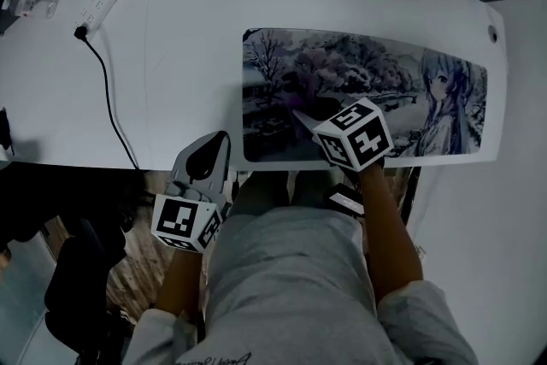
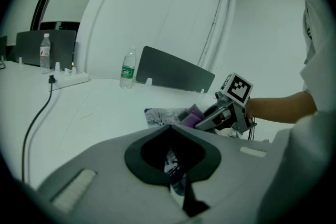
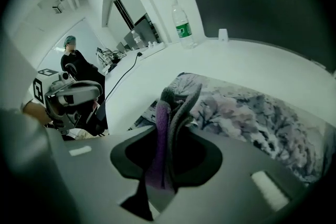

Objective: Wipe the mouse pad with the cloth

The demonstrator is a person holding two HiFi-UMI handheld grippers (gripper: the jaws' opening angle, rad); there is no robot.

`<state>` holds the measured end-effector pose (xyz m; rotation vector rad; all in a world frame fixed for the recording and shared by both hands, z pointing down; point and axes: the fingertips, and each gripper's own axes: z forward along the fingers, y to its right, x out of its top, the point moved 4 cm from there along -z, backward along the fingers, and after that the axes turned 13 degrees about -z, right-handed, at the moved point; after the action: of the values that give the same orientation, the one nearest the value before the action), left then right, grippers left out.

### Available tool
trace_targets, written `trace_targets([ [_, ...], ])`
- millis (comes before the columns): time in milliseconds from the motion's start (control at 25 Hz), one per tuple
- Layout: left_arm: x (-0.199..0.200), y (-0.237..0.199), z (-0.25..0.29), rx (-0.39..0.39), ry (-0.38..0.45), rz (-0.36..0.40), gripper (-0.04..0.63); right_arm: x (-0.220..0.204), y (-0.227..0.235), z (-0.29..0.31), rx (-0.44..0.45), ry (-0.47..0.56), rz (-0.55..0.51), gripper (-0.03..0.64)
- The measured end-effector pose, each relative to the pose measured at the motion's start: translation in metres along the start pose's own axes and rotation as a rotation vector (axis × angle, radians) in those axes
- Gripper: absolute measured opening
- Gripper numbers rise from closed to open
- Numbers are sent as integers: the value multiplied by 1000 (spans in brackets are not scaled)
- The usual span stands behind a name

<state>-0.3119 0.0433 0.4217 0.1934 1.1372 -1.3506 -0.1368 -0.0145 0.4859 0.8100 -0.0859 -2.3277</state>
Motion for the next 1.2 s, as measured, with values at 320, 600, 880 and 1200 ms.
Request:
trace_targets([
  [320, -3, 81, 45, -81, -47, 81, 18, -98, 67, -94, -147, 13, 121, 101],
  [600, -15, 170, 98, -148, -75, 127, 18, -189, 127, -176, -243, 21, 232, 101],
  [880, -35, 250, 144, -193, -91, 151, 18, -287, 186, -255, -337, -3, 316, 101],
  [1200, -53, 301, 168, -181, -119, 168, 20, -376, 261, -335, -500, -72, 375, 101],
])
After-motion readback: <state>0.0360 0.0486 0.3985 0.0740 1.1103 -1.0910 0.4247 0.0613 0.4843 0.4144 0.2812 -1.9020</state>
